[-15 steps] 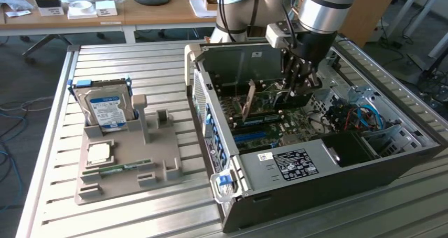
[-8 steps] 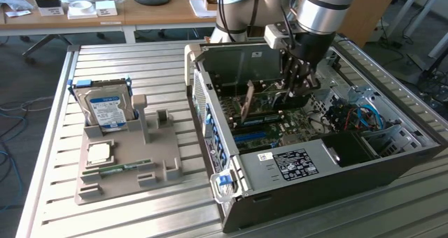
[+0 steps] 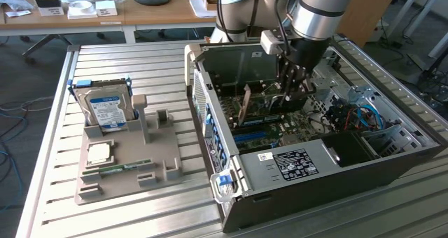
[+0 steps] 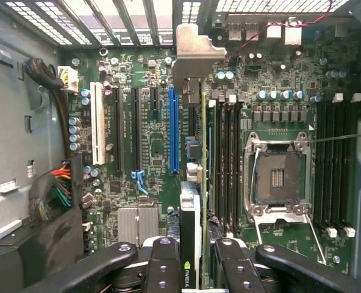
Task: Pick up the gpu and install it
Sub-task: 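Insert the gpu into the slot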
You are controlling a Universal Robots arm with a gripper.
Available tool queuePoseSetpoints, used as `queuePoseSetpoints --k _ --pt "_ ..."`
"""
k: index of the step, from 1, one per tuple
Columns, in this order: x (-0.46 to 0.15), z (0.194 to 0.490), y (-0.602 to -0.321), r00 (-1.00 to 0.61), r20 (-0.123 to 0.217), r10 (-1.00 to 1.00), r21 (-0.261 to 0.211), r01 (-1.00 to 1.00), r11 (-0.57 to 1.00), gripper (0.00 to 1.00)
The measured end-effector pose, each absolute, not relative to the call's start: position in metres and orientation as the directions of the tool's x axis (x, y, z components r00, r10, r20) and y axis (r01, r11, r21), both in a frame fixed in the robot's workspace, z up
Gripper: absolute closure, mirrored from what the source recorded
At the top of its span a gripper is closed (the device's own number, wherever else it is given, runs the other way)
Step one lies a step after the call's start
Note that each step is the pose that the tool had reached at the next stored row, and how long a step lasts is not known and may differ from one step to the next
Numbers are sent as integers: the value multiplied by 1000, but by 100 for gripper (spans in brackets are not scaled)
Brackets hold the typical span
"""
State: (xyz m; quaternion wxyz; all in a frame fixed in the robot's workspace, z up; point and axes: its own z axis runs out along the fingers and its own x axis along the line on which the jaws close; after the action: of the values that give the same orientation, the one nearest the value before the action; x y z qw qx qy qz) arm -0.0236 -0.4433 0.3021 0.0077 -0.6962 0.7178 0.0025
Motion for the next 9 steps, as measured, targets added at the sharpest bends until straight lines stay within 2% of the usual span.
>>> queuePoseSetpoints --k 9 --pt "-27 299 -447 -25 -14 -1000 -7 -1000 26 73"
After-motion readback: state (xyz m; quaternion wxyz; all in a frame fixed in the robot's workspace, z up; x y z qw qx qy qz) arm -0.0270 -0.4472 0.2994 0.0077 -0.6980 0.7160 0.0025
